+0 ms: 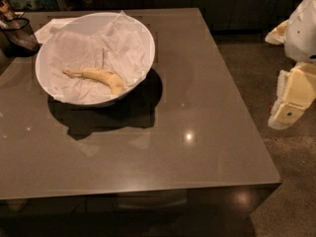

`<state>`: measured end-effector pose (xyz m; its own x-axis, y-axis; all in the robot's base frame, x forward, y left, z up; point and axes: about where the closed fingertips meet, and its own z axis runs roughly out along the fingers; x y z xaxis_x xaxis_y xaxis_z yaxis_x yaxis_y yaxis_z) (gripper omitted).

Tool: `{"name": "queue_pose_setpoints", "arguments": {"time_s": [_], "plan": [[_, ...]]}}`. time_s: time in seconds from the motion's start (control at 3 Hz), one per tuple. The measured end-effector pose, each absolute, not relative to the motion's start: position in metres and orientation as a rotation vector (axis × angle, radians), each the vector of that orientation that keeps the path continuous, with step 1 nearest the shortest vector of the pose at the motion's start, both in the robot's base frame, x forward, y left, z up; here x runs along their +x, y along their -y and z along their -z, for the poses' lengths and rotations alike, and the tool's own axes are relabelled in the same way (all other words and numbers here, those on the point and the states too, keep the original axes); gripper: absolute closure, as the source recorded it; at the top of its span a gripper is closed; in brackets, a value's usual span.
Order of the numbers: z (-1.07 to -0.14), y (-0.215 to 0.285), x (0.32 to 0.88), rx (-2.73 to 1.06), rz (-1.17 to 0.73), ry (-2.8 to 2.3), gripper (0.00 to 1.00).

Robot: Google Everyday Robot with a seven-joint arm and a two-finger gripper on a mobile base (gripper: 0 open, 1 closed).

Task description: Pick banana from white bowl

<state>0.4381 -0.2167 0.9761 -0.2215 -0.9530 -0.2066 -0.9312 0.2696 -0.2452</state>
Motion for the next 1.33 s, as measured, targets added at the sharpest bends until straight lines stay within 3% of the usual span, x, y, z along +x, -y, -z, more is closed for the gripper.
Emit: {"name": "queue_pose_setpoints", "arguments": {"time_s": [0.67,1.33], "plan": [[-0.980,0.193,0.426,-1.719,0.071,-2.256,0.00],[-0.994,0.090,0.390,-1.857,0.152,-2.242,0.00]]}}
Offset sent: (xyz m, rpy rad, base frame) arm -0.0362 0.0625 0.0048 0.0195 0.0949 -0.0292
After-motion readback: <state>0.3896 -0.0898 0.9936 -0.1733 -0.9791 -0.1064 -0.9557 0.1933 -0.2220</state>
